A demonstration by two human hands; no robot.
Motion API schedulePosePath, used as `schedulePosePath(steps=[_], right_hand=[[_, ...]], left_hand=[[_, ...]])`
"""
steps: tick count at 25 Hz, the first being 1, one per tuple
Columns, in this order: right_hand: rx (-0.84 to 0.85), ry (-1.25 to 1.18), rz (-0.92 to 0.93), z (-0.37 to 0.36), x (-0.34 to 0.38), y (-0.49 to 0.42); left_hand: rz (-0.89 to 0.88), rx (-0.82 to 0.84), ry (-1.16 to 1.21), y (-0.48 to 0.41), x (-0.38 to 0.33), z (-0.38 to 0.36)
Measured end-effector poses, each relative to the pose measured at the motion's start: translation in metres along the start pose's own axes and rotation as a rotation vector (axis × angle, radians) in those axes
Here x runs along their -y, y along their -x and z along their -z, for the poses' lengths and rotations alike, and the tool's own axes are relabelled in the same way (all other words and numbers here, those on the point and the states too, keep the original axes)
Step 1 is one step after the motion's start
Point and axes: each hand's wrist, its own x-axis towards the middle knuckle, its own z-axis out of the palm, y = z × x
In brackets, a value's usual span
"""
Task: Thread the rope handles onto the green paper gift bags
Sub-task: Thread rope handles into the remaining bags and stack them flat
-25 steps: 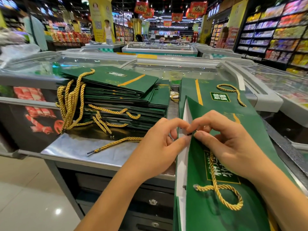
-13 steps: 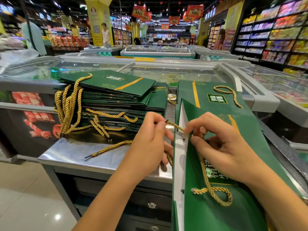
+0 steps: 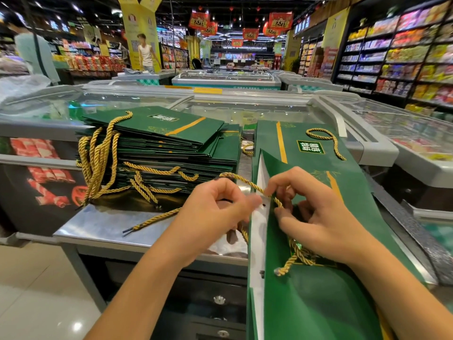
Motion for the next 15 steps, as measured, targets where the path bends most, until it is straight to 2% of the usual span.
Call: schedulePosePath(steps=[6, 9, 12, 15], right_hand=[[0.034, 0.095, -0.026, -0.001, -0.001, 0.0], [0.012, 0.025, -0.104, -0.002, -0.002, -0.002], [0.008, -0.023, -0.188, 0.002, 0.003, -0.004], [0.081, 0.021, -0.249, 0.013, 0.012, -0.013]], left_hand=[[-0.014, 0.097, -0.171, 0.0, 0.0, -0.001], [-0.027, 0.076, -0.253, 0.002, 0.001, -0.002], [-0.046, 0.047, -0.265, 0.003, 0.001, -0.002], [-0.054, 0.033, -0.197, 0.002, 0.0, 0.002]])
